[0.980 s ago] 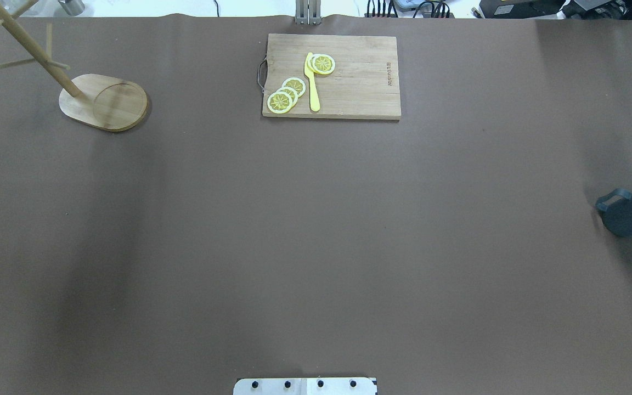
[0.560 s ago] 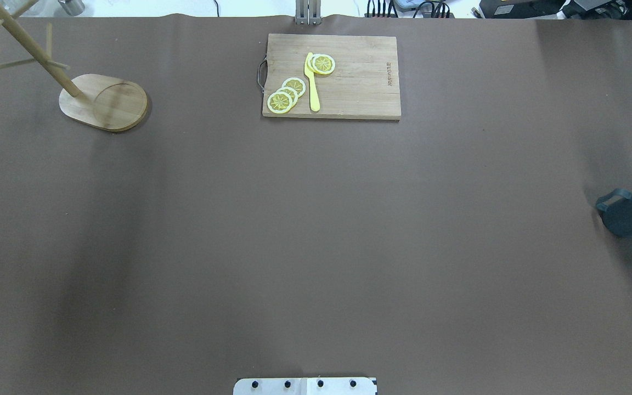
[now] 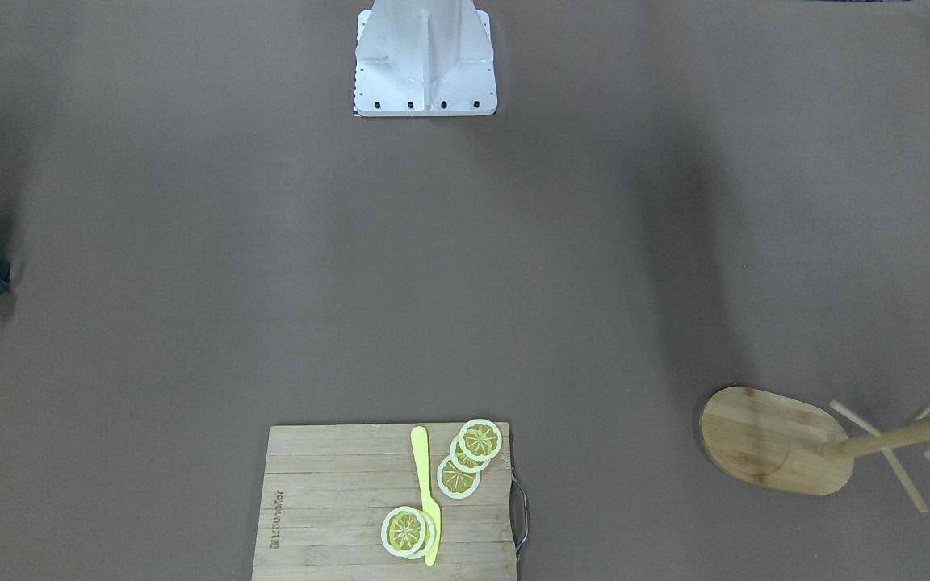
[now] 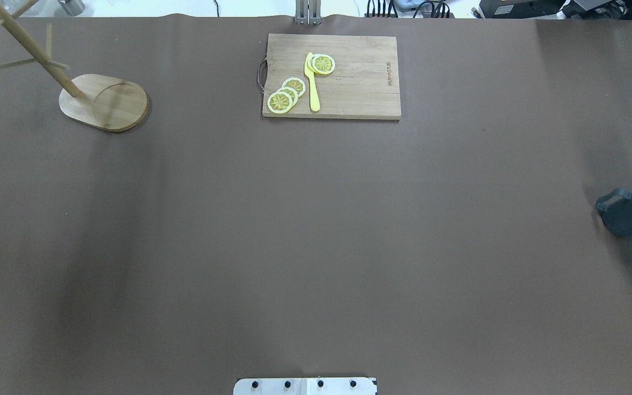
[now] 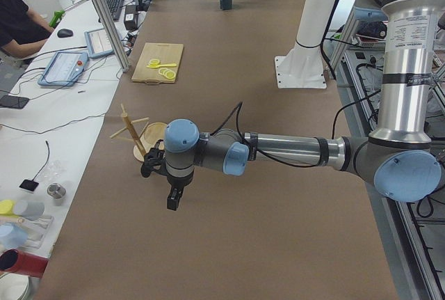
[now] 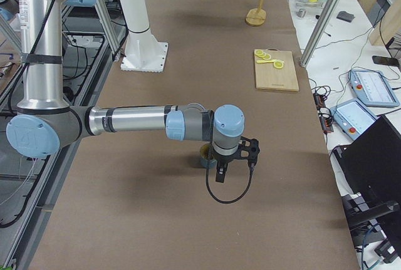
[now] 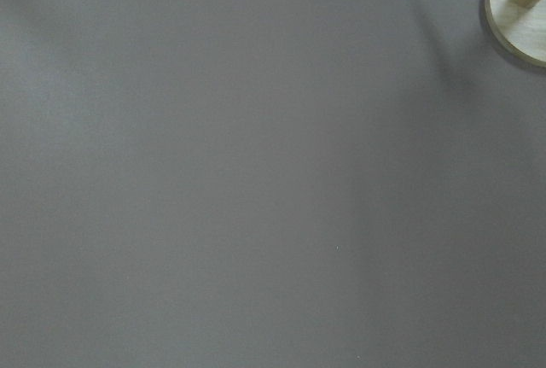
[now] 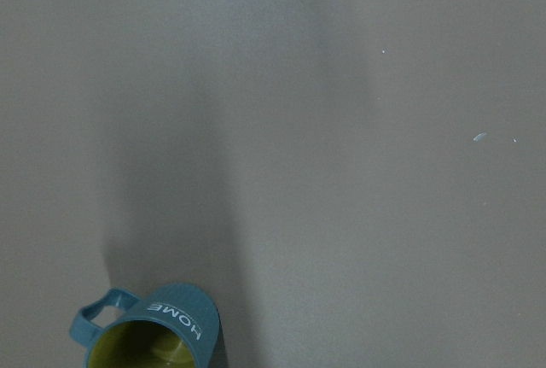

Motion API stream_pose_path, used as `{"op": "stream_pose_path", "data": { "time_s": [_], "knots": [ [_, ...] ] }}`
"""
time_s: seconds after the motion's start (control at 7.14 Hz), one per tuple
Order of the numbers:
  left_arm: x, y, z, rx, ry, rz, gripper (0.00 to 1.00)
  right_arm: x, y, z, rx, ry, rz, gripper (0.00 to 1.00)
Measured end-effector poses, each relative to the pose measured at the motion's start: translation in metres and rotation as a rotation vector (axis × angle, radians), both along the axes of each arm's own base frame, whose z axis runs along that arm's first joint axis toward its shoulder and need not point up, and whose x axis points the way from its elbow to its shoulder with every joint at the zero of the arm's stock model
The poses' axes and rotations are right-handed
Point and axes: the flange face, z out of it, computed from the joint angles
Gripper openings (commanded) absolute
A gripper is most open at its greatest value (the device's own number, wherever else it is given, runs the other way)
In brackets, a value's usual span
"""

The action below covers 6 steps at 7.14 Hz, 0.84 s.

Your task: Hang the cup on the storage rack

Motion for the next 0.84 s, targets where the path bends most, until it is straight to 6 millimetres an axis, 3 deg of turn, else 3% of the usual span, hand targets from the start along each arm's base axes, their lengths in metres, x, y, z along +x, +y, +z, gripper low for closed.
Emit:
{"op": "stream_pose_path", "data": {
  "time_s": [0.56,0.84],
  "knots": [
    [0.001,0.008,0.007,0.007,0.008,0.006,0.98,-0.001,0.000,-0.002,-0.029,-0.013,0.036,1.00],
    [0.001,0.009,0.005,0.010,0.009,0.006,0.98,-0.007,0.020,-0.009,-0.112,-0.026,0.118,1.00]
  ]
}}
